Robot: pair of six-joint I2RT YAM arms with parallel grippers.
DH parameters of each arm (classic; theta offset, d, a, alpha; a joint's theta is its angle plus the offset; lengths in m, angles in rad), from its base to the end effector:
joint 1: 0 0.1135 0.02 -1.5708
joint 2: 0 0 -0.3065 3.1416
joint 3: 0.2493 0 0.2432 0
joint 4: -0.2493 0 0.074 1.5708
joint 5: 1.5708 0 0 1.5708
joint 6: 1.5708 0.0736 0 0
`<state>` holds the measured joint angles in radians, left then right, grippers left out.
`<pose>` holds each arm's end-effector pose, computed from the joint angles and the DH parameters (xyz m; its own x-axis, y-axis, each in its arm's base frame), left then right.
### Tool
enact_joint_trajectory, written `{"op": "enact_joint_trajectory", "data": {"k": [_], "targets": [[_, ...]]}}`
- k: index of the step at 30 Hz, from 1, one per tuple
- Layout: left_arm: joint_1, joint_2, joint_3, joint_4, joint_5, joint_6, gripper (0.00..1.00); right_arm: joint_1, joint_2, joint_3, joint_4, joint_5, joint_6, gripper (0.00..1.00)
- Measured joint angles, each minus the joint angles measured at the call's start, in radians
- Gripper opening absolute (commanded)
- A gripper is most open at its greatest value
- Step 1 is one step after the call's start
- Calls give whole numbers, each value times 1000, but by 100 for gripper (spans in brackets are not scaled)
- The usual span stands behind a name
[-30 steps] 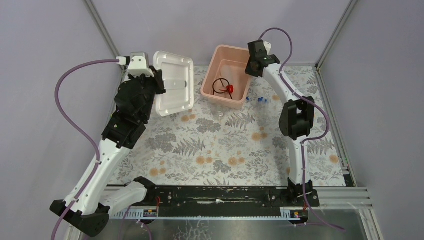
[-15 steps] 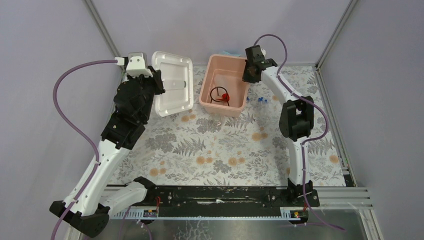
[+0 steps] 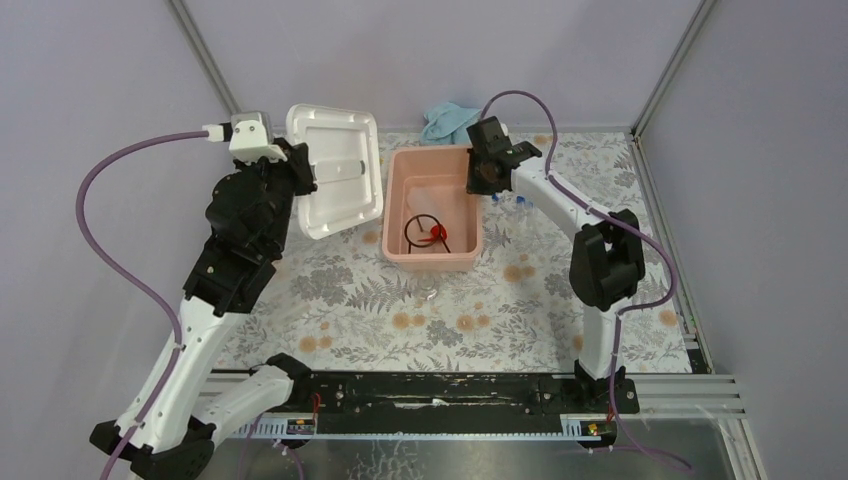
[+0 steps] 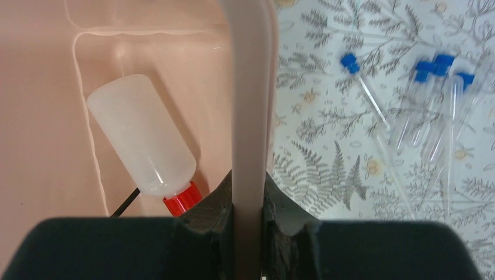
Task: Organize the chemistry lab equipment
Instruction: Place the storage box at the center of the board.
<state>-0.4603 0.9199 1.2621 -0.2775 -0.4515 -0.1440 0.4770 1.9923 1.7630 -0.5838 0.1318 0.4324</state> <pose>0.1720 -0.0495 0.5020 0.0559 -0.1719 -0.9835 0.0178 0.9851 -0.1711 0.4393 0.2162 0.2913 -0.7430 0.0836 -0.6640 -0.0700 0.9770 0.2013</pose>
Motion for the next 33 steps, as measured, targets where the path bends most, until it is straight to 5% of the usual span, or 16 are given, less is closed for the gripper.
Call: {"op": "enact_joint_trajectory", "data": {"k": [16, 25, 33], "targets": [[0, -66, 2, -84, -6, -34, 0, 120, -179, -280, 54, 24, 117, 0], [0, -72, 2, -110, -9, -41, 0, 131, -208, -339, 87, 35, 167, 45], [0, -79, 3, -128, -17, -42, 0, 131, -237, -335, 126, 51, 146, 55]]}}
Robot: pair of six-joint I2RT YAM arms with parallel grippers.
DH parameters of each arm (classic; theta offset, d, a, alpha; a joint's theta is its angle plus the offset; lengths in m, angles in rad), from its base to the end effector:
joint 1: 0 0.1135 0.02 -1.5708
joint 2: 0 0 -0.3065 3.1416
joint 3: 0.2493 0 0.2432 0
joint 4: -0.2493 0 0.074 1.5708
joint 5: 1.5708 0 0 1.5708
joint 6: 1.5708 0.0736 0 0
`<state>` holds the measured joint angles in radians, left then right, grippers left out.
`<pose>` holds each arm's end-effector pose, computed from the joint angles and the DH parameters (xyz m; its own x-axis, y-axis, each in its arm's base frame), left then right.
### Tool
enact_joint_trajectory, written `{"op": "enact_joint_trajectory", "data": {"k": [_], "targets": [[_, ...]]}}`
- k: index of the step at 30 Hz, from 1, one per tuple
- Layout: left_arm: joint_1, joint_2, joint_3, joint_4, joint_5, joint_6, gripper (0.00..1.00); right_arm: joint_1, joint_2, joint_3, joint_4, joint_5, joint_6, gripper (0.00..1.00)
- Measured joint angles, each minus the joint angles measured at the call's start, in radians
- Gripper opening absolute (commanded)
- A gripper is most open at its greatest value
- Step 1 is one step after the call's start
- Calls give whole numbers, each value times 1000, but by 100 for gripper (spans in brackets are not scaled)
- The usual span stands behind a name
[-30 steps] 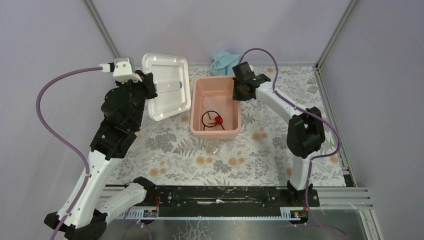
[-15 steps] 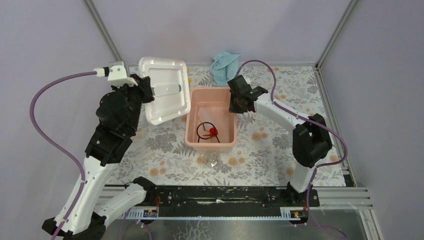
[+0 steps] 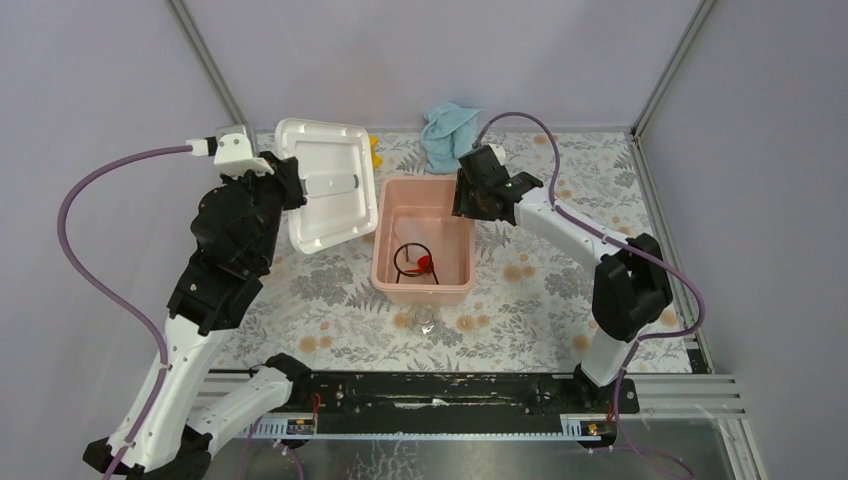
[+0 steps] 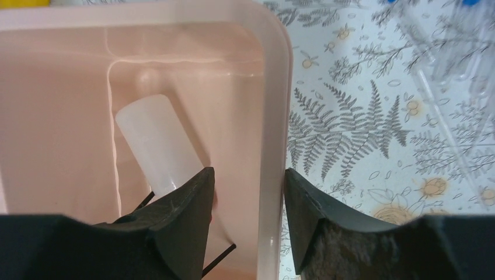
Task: Organize the chemistry lab equipment
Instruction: Place the storage box at the center of the board.
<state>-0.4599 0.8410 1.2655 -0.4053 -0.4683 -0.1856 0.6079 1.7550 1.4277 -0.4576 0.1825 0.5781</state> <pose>0.1450 -0.0347 0.4964 0.0184 -0.1929 -0.9810 -0.0050 0.9812 -0.1930 0.3542 0.2301 0.2924 -0.7352 0.1431 -0.6626 -0.0651 0.9580 0.2792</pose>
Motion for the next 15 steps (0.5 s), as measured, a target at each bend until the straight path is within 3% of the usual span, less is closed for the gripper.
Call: {"op": "enact_joint_trajectory", "data": {"k": [11, 15], "targets": [[0, 0, 2, -1, -23, -3, 0, 13, -182, 52, -49, 110, -104, 56], [0, 0, 11, -3, -42, -3, 0, 90, -283, 76, -95, 187, -149, 55]]}}
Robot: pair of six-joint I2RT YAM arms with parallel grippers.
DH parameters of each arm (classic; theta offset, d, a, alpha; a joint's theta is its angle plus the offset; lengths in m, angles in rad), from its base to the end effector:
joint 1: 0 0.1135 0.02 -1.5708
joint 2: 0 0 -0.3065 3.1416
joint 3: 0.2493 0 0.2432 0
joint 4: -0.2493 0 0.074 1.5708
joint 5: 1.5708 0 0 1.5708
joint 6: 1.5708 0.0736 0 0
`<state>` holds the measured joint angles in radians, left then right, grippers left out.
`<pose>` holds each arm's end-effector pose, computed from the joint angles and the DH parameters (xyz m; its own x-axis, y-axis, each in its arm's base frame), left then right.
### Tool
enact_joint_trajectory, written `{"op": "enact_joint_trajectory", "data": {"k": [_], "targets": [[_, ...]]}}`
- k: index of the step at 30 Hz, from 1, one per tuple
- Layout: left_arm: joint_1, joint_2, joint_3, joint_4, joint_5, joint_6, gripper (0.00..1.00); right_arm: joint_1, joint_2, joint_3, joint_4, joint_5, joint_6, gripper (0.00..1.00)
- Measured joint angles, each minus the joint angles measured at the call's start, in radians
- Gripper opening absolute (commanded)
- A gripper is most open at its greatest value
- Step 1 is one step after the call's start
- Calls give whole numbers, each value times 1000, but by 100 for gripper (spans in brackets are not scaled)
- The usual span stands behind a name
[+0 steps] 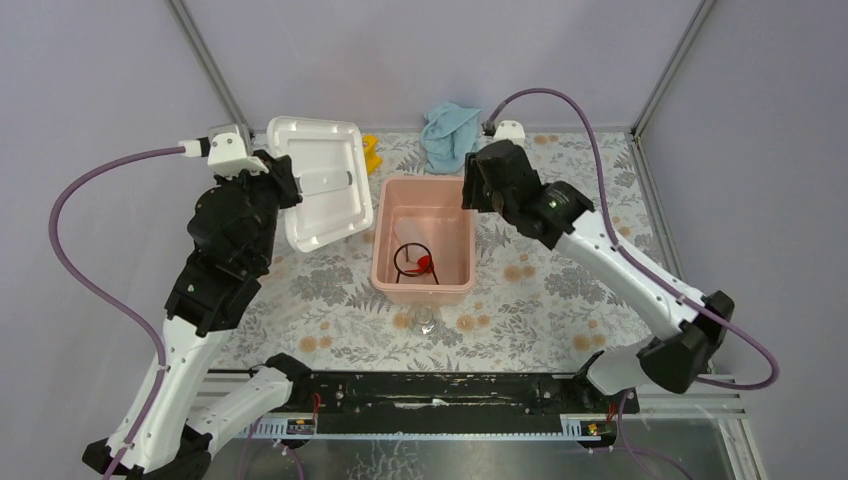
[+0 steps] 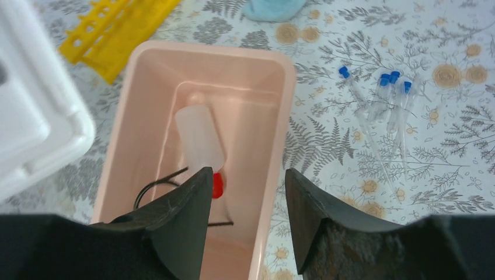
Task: Organize the chemistry lab equipment
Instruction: Place the storage box at the center of the board, then pick up the chemistry item at the center of the board.
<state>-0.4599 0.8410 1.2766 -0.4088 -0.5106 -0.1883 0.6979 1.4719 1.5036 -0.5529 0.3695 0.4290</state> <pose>0.1434 -0.0309 0.4995 0.0330 -0.1986 -0.9795 -0.0451 0.9788 -0.2000 0.2830 0.2027 0.4149 -0.4964 0.0899 -0.8634 -0.1680 0.9659 0.1972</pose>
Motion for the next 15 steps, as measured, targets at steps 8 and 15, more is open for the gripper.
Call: {"op": "enact_joint_trajectory", "data": {"k": [8, 15], "targets": [[0, 13, 10, -14, -40, 0, 0, 344, -189, -87, -97, 199, 58, 53], [0, 20, 10, -22, -73, -11, 0, 710, -183, -163, -216, 443, 255, 53]]}}
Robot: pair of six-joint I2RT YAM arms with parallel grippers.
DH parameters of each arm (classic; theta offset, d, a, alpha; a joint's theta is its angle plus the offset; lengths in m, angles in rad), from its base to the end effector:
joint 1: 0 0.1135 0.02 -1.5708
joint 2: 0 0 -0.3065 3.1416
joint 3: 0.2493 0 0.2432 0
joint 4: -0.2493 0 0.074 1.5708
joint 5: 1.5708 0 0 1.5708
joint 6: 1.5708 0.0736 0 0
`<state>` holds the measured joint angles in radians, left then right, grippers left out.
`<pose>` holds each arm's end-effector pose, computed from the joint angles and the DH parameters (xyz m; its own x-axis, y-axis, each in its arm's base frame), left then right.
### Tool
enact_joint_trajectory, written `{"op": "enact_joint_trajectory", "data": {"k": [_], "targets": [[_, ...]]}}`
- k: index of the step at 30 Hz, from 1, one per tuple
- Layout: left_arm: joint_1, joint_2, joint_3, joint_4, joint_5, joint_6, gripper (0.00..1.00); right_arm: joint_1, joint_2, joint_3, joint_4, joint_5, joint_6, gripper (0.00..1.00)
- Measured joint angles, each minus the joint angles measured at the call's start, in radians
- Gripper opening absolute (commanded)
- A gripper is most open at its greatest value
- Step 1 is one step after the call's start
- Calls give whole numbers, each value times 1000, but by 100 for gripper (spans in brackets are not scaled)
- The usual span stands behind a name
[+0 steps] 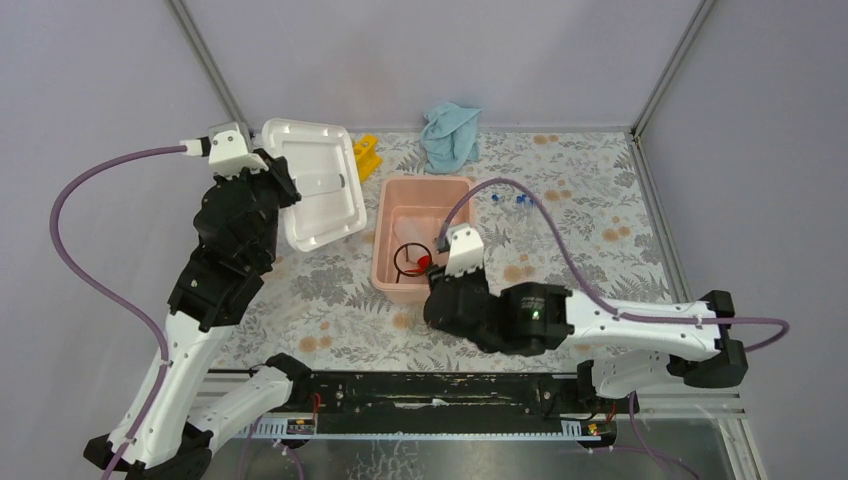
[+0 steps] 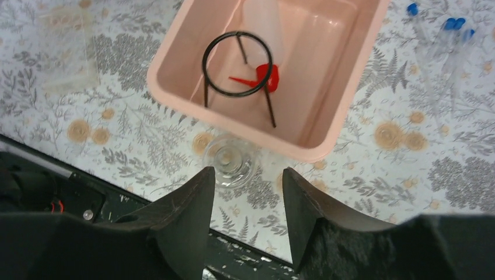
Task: Organize the chemistry lab equipment
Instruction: Pick up the chemistry item at the center of the board.
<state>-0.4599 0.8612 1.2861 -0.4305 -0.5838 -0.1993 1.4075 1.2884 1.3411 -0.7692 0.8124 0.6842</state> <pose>0.1486 -0.0283 0.4971 0.0196 -0.1940 -0.9808 -0.1221 0.9732 -0.1949 0.0951 0.2486 0.3984 -0.4554 -0.0901 -0.8857 -0.3894 0.9148 0.1072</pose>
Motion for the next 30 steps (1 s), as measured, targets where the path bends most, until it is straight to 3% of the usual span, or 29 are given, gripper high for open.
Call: {"op": "enact_joint_trajectory", "data": {"k": [3, 8, 15, 20, 30], "targets": [[0, 1, 0, -14, -10, -7, 0, 106, 44, -18, -27, 73, 94, 53], [0, 9, 0, -43, -19, -11, 0, 176, 105, -92, -26, 120, 218, 53], [0, 14, 0, -63, -24, -13, 0, 195, 156, -217, 73, 133, 320, 54], [0, 19, 0, -87, -23, -13, 0, 196, 169, -289, 199, 137, 339, 61], [0, 23, 0, -109, -23, -12, 0, 196, 253, -320, 360, 132, 339, 67]]}}
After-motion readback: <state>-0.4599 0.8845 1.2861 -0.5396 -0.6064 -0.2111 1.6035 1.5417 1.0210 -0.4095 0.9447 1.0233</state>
